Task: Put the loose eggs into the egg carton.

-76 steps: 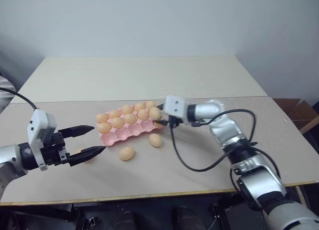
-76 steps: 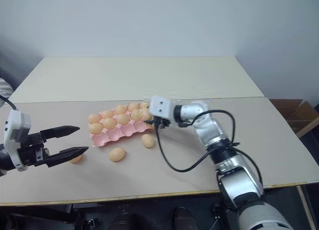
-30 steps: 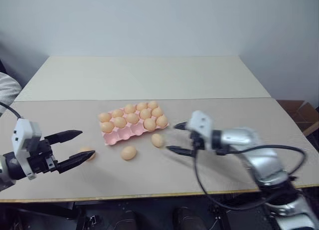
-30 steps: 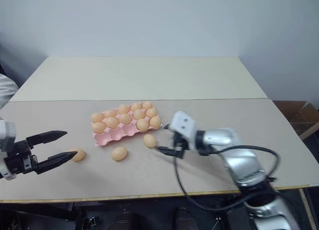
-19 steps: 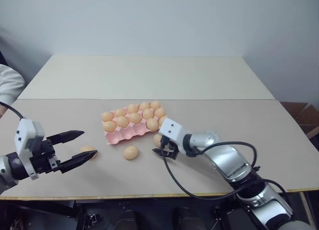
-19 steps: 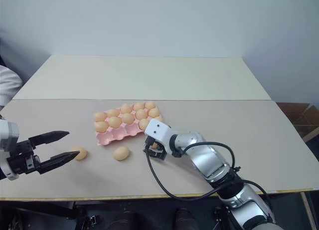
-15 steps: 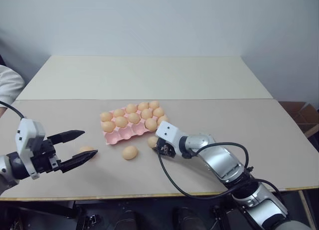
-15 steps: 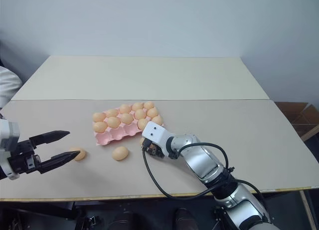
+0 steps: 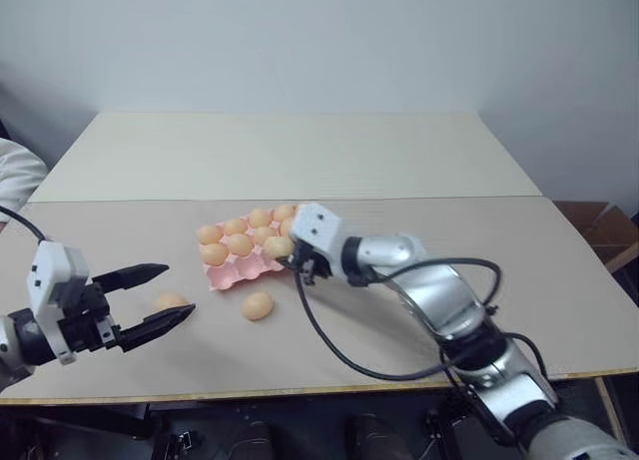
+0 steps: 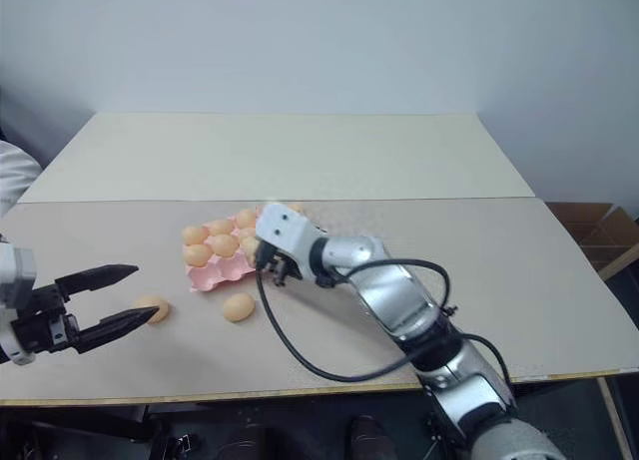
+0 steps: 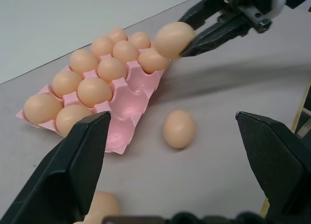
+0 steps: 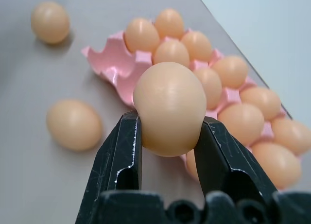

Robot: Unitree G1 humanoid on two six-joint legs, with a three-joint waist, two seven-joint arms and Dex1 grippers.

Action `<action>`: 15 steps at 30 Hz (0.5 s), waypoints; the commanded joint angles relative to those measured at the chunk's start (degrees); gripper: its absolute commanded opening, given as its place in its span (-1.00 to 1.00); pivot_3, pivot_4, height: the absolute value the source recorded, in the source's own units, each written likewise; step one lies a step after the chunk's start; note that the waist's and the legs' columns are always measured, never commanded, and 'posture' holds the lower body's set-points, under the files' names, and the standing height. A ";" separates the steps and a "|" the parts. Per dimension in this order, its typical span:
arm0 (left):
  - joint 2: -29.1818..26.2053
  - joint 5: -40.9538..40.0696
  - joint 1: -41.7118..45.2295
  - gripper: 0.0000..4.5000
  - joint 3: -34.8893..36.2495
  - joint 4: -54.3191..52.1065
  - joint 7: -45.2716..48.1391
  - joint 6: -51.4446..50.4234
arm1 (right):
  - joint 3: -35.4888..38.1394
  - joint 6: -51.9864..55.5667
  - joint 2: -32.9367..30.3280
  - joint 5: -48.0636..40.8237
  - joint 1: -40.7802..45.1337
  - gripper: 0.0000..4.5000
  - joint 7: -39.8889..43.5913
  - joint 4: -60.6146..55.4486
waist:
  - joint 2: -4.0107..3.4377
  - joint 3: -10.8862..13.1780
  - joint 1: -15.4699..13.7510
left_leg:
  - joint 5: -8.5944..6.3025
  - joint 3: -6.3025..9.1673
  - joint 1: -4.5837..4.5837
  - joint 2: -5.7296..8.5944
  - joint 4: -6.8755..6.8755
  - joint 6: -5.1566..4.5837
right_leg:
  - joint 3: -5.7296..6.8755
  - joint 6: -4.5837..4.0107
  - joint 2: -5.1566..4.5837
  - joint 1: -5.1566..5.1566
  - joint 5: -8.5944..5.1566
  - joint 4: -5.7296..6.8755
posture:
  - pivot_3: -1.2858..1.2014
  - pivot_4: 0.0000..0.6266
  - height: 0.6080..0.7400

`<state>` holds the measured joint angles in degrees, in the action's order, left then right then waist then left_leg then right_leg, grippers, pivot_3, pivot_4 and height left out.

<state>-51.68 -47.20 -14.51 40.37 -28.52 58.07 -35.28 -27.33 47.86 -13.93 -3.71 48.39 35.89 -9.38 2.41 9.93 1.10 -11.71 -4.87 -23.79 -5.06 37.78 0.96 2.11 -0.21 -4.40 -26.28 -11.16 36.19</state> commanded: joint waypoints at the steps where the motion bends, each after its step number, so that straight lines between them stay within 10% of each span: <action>1: 0.16 -0.63 -0.29 1.00 2.30 -1.67 -0.66 0.22 | -1.03 -5.60 1.77 3.00 2.29 -0.09 -1.70 7.14 | 0.00 0.00 -0.13 | 0.00 0.00 -0.03 0.00 0.00 0.00 | 0.01 0.00 0.00 0.00 0.01 -0.03 | 0.03 -0.52 1.00; 9: 0.40 -0.41 -0.33 1.00 1.61 -1.38 -1.36 0.76 | 3.08 -5.66 0.07 1.79 2.03 0.99 1.02 3.22 | -0.01 0.01 -0.25 | 0.00 0.00 -0.29 0.02 -0.01 0.00 | 0.02 0.13 -0.02 -0.12 0.23 -0.16 | 0.03 -0.52 1.00; 15: 0.53 0.14 -0.25 1.00 1.50 0.18 -0.35 1.57 | 16.56 -4.13 -10.01 -7.81 -4.00 0.99 8.30 -9.45 | 0.00 0.00 -0.73 | 0.00 0.03 -0.31 0.02 0.00 0.01 | 0.09 0.21 -0.04 -0.09 0.12 -0.20 | 0.03 -0.52 1.00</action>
<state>-51.28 -47.20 -14.64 40.64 -28.33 57.10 -35.00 -15.19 43.89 -22.20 -8.90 45.18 42.09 -15.20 2.41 9.93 0.37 -11.71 -4.84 -24.09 -5.04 37.78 0.97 2.20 -0.02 -4.46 -26.34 -11.05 35.95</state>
